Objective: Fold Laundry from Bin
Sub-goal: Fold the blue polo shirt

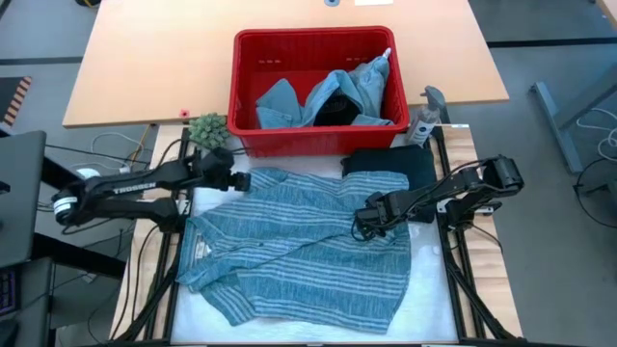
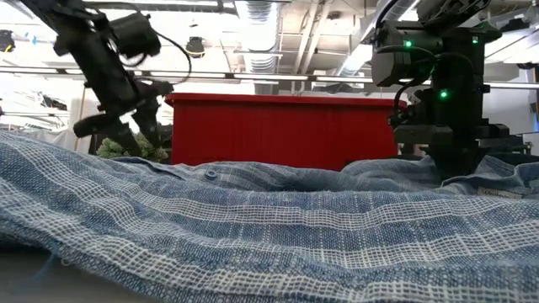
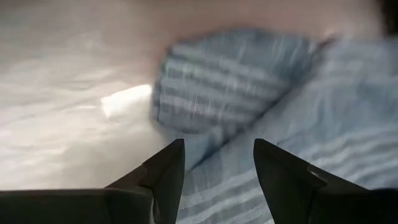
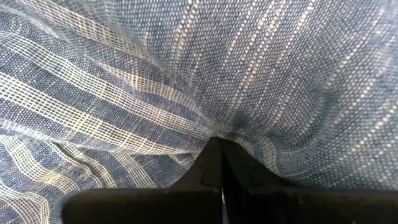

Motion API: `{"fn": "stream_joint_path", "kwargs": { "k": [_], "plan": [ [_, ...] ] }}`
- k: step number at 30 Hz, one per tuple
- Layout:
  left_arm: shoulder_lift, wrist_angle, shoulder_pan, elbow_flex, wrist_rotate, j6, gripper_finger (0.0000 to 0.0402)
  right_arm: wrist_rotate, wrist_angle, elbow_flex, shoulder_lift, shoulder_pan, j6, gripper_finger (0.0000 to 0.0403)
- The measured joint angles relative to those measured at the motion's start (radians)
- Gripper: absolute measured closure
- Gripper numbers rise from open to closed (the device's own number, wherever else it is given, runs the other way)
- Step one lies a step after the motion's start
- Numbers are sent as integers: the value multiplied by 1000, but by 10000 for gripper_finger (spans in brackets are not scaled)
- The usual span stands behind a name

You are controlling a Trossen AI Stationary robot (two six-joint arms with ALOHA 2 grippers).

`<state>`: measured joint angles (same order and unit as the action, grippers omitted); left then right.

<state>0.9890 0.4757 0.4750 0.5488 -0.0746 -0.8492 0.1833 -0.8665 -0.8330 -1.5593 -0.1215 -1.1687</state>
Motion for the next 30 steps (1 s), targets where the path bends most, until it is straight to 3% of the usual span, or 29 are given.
{"fn": "stream_joint_path", "kwargs": {
  "k": [4,11,22,26,30],
  "plan": [
    [106,-34,4,8,56,118,222,0,6,0,0,0,0,382],
    [266,-68,9,11,86,62,222,0,17,0,0,0,2,382],
    [381,-203,16,14,83,-11,231,0,23,0,0,0,25,382],
    [399,-206,16,15,68,-54,272,-1,37,0,0,0,44,382],
    [399,-209,16,14,29,-55,360,-1,43,0,0,0,45,382]
  ]
}}
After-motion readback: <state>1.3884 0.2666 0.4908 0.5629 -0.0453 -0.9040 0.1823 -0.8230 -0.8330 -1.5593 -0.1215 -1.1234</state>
